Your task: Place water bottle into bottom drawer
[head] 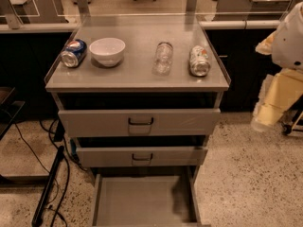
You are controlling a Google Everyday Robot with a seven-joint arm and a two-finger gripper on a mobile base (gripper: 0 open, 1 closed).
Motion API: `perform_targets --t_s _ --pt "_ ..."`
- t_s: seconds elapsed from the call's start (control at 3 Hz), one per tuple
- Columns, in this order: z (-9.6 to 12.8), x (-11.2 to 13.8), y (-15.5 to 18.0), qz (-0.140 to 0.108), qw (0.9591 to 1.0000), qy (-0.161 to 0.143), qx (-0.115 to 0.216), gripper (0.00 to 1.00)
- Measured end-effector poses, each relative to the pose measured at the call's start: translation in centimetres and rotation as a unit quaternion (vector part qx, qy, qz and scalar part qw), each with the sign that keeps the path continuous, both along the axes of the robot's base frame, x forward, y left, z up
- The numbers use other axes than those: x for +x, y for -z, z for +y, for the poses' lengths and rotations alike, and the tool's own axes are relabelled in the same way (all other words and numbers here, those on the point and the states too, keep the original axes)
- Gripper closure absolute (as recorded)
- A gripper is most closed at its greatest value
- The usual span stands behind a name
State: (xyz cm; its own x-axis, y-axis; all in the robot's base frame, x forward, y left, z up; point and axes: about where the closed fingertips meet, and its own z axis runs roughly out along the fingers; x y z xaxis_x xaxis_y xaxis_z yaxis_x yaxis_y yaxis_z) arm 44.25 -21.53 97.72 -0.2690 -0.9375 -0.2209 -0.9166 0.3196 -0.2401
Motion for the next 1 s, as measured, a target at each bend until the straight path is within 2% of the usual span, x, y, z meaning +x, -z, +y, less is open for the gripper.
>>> perform_targets --t_s 0.33,0.67,1.0 --pt "-0.1 2.6 1.0 0.022 0.9968 0.076 0.009 0.00" --pt "-0.2 5.0 1.7 0.043 0.9863 0.157 0.026 0.00" --pt "0.1 5.4 1.7 0.044 0.9797 0.191 0.041 0.00"
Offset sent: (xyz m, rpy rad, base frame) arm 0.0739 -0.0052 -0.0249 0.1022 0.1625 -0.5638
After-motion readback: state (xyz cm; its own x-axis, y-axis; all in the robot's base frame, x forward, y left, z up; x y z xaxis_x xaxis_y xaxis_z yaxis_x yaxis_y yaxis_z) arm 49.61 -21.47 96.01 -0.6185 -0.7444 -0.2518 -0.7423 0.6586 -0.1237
